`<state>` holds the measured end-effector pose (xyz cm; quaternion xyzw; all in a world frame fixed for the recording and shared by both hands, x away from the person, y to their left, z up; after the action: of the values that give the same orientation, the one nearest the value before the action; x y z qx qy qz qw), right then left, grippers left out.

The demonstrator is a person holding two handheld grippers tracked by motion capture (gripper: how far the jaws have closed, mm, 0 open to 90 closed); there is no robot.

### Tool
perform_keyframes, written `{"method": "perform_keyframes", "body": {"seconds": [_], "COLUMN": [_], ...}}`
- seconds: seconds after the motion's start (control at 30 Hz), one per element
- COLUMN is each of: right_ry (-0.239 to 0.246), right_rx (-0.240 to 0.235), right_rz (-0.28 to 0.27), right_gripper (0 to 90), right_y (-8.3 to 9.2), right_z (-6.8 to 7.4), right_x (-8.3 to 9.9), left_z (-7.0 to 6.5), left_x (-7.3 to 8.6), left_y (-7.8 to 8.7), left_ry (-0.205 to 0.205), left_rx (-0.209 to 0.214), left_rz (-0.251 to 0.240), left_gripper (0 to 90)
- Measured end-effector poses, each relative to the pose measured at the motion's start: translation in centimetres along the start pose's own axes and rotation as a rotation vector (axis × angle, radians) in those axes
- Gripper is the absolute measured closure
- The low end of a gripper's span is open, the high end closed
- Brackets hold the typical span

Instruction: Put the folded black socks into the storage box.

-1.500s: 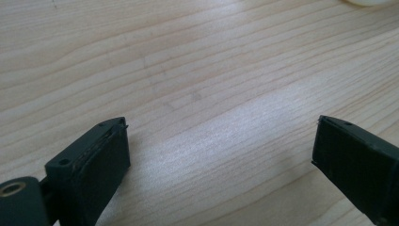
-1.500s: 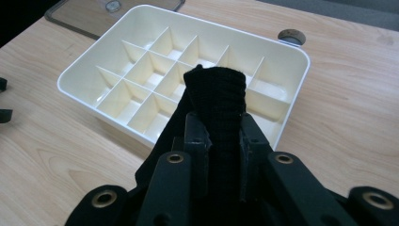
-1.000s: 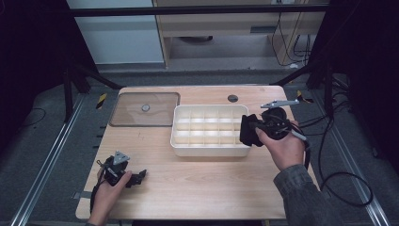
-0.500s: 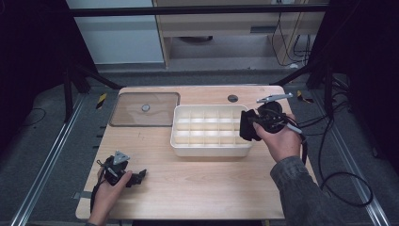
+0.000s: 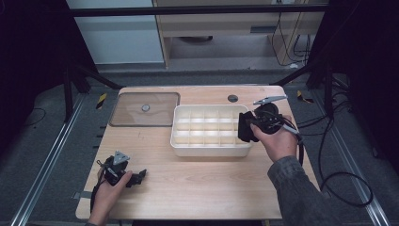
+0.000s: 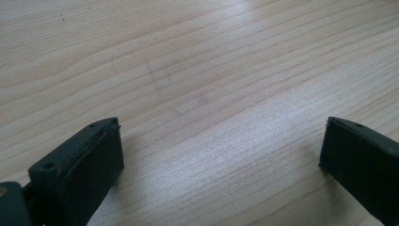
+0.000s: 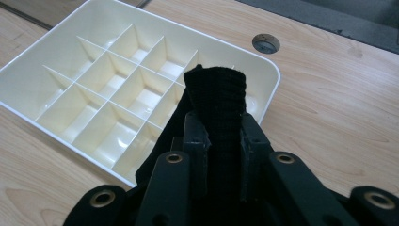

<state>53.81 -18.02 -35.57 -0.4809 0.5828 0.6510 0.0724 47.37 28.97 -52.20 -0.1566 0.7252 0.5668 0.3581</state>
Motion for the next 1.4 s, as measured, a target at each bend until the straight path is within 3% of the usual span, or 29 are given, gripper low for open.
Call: {"method": "perform_keyframes", "body": {"seconds": [0.4,1.4], "right_ry": [0.036,0.052], "right_rx": [0.04,0.038], "right_rz": [0.01,0.036], "right_gripper": [77.2,77.1], "right_y": [-1.1,-2.4], "right_z": [0.4,0.3], "right_x": [-0.1,0.5], "left_z": [0.0,0.0], "left_x": [0.0,0.0], "left_y": [0.0,0.0], "left_ry": [-0.002,0.001], "left_rx": [0.001,0.005], "left_rz": [0.0,0.003], "left_gripper": [0.0,0.0]}}
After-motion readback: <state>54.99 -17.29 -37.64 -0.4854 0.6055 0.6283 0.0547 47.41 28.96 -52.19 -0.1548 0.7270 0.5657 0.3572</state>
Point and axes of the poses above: each handheld gripper's, and its own axes: y roughly backward along the jaws, x roughly out of its underside, z roughly to its left, the point moved 2 cm from there along -y, roughly forward along the jaws, and after that the axes turned 10 degrees about y, right-handed, at the moved point
